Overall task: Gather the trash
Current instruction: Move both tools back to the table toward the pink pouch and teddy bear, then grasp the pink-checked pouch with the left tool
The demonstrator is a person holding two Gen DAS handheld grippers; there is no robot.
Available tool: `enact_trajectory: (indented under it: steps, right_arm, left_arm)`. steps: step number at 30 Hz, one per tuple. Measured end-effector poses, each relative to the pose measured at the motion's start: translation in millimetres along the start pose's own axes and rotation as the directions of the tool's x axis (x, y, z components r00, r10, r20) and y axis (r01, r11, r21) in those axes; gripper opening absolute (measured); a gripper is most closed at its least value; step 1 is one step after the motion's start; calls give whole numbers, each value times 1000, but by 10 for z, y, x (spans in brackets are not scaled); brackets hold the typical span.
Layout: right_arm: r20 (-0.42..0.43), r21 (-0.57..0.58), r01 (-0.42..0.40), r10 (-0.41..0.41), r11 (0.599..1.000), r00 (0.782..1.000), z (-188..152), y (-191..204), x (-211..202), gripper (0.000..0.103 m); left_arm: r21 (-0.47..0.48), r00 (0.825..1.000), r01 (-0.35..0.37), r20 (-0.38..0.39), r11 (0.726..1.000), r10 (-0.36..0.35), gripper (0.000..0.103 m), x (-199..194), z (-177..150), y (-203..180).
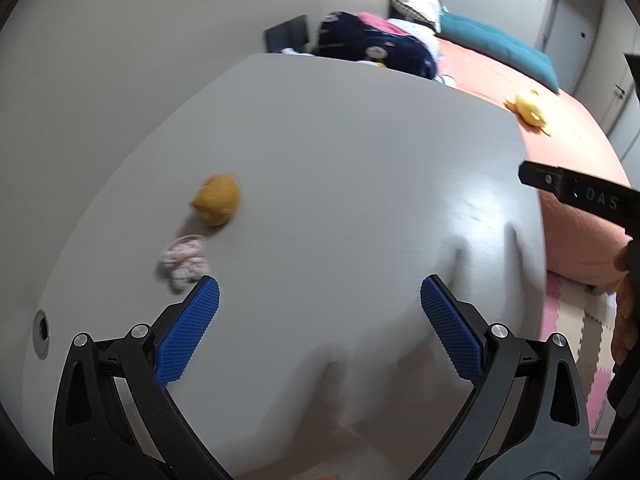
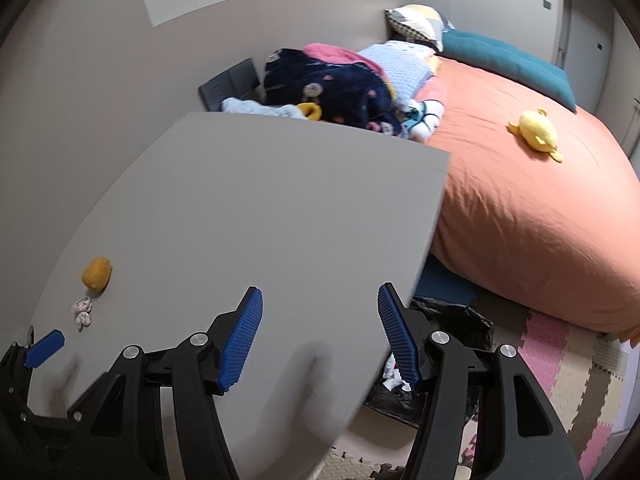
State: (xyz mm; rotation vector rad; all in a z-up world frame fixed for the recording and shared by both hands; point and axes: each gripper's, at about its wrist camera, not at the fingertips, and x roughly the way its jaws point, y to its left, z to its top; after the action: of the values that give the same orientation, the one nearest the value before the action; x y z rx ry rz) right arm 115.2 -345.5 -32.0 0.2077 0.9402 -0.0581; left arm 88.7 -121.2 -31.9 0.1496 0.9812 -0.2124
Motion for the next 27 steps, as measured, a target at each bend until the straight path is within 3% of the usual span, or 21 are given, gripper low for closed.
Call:
enact_trajectory:
  steps: [16,27]
  right_arm:
    - [-29,-79,-61,59,995,998,81,649,247,61]
    - [-50,-141,-115,109,983,993,136,1099,385,61]
  left_arm:
    - [-69,998,-69,-16,995,68,95,150,-72,652]
    - [-91,996,-58,-75,994,52,61,401,-61,866]
